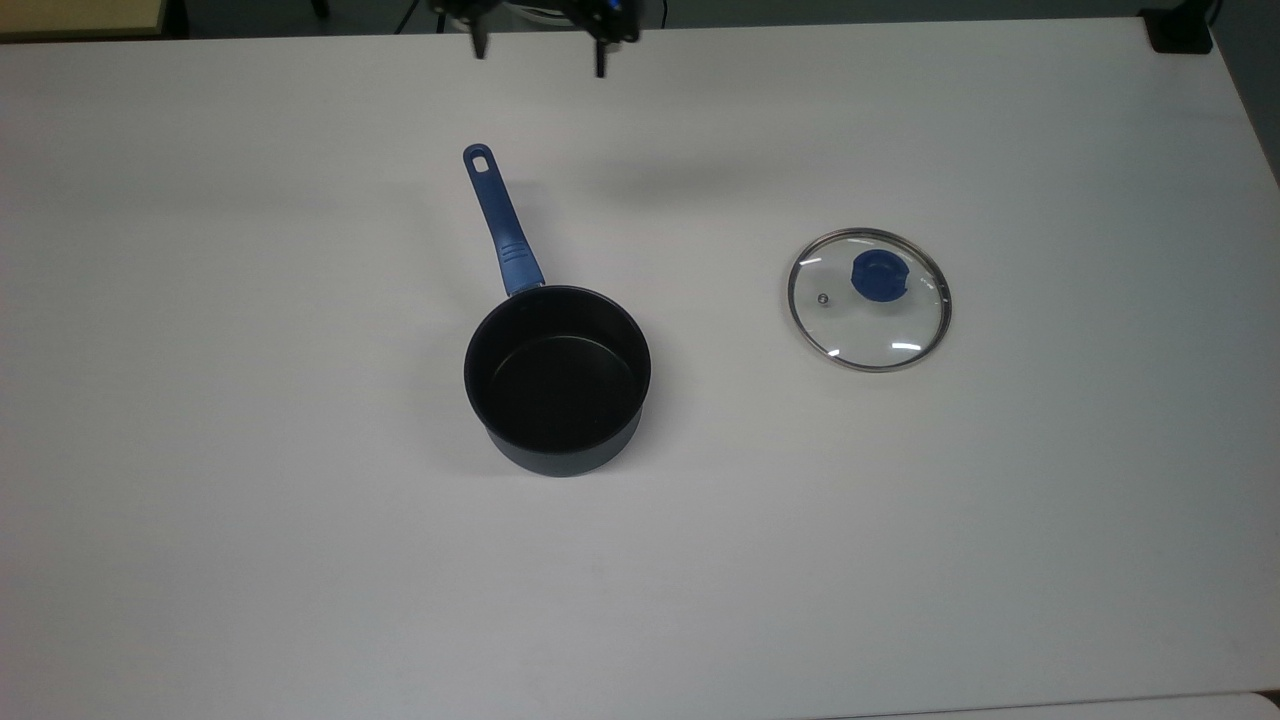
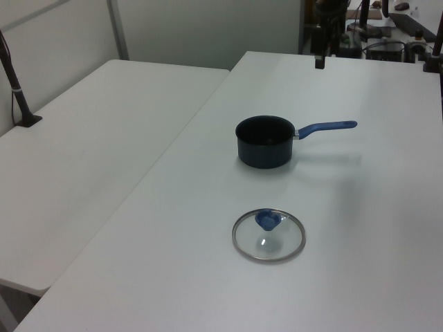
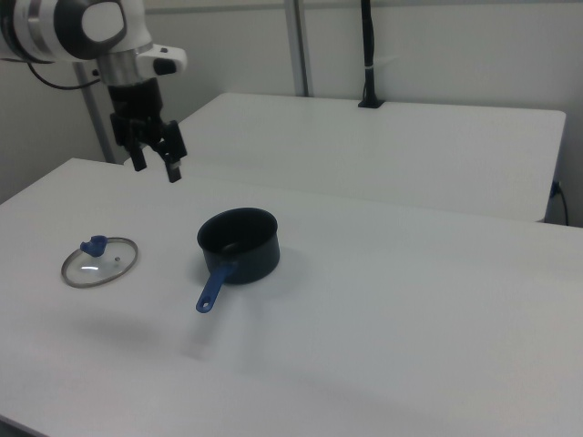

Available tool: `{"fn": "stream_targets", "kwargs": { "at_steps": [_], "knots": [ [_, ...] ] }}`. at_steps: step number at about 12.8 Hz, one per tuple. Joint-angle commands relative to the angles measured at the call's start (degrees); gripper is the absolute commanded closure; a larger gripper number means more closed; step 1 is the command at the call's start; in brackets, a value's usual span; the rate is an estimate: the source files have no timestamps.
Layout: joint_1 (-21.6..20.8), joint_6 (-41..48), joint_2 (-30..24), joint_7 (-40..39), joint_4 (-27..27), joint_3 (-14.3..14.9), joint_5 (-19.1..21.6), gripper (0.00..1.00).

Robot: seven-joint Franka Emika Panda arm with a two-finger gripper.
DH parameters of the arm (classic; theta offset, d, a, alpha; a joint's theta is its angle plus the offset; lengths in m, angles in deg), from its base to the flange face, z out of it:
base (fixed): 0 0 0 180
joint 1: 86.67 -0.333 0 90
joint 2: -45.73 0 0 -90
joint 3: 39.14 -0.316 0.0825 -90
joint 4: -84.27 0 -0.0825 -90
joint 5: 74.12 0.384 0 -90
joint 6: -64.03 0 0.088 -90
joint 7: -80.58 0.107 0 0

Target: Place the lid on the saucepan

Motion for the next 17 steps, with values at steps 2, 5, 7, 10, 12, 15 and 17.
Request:
{"fn": "stream_targets", "kwargs": {
  "at_steps": [2,5,7,10,12,15,17],
  "knots": [
    [-8.74,-2.54,1.48,8.80,-1.47,0.90,4.48,0.00],
    [-14.89,-10.17,6.65,19.96,-1.47,0.38,5.55,0.00],
    [-18.15,-16.50,11.05,21.20,-1.38,-0.50,5.02,0.00],
    [-22.72,-19.17,16.32,24.19,0.36,-0.33,3.18,0.00],
    [-24.31,-20.04,21.24,27.70,1.52,-0.15,0.38,0.00],
    [-25.99,-22.86,25.03,30.08,1.96,-0.15,-2.19,0.00],
    [-26.25,-23.03,25.83,31.05,2.31,-0.15,-3.06,0.00]
  ]
}}
